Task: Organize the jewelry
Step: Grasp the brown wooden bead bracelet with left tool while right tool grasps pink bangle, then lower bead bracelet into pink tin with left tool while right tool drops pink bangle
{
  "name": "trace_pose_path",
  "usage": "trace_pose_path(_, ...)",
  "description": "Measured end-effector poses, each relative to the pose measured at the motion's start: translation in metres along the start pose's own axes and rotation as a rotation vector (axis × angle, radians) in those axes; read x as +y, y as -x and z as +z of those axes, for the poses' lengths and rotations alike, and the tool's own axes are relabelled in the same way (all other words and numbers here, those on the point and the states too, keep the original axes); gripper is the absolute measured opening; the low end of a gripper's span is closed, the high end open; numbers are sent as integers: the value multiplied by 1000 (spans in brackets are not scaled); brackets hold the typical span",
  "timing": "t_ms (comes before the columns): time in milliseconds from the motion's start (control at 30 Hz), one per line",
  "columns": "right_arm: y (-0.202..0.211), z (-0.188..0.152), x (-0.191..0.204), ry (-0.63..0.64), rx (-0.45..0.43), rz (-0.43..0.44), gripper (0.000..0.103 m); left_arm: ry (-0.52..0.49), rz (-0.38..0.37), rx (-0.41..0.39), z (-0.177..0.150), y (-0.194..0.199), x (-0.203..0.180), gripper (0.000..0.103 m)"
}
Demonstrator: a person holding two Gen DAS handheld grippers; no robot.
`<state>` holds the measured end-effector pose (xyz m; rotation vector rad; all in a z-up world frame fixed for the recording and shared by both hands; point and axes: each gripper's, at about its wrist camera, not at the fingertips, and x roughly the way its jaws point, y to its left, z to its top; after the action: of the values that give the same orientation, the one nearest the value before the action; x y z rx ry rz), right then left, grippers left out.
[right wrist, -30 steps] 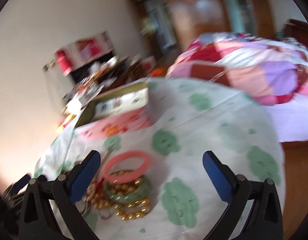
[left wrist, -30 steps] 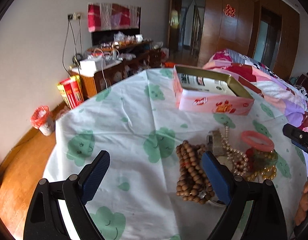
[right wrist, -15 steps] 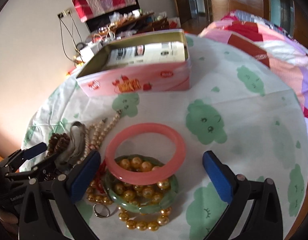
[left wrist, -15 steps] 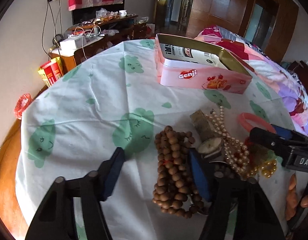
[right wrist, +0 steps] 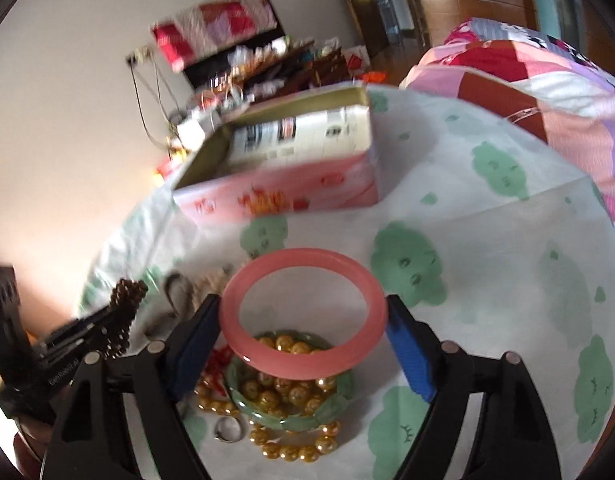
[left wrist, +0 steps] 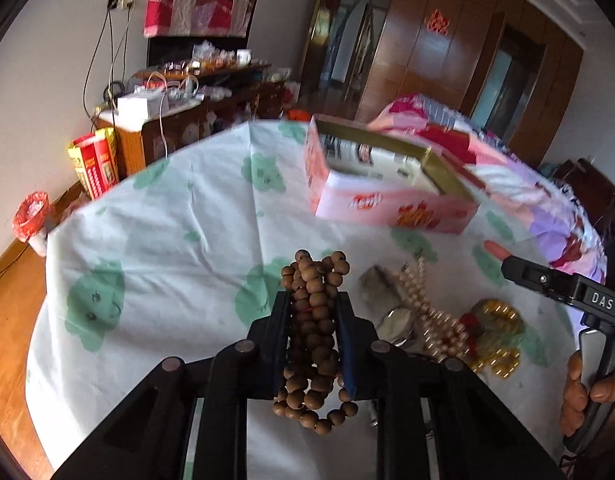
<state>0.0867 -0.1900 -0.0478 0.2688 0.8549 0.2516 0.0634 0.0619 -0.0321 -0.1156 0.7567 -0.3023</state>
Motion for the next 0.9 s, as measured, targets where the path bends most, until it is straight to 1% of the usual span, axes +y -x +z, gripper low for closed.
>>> trace_pose_path(100,11,7,-3,-26,-47,19,83,-32,-35,-75,13,12,-8,22)
trace_pose_path(167,19,14,-4,-37,-87,23,83,-55,-46,-102,23,12,-15,22)
trace_pose_path(233,24,23,-2,-37,-131,15,83,-68,-49,-119,33,9,-21,22)
trace_pose_path(333,25,41,-1,-32,-186,-23,83,-73,-67,-135,51,-2,-28,22)
trace_pose_path(433,13,65,-1,-24,-223,-57,83,-56,-105,-125,69,-21,-32,22)
trace_pose_path(567,-14,90,2,-18,-233,-89,84,-61,-102,-126,89,-50,-41,22)
trace_pose_path(633,-28,97,7,9,-233,-112,84,-56,-103,-115,96,-66,-42,22)
trace_pose_path(700,-41,99,11,35,-236,-133,84,-60,-90,-101,101,-83,-44,22)
trace_pose_path(800,-56,100,13,67,-225,-149,84,-55,-93,-67,101,-100,-45,22)
trace_pose_path(900,-61,100,10,70,-216,-136,84,-60,-86,-47,101,-111,-46,22)
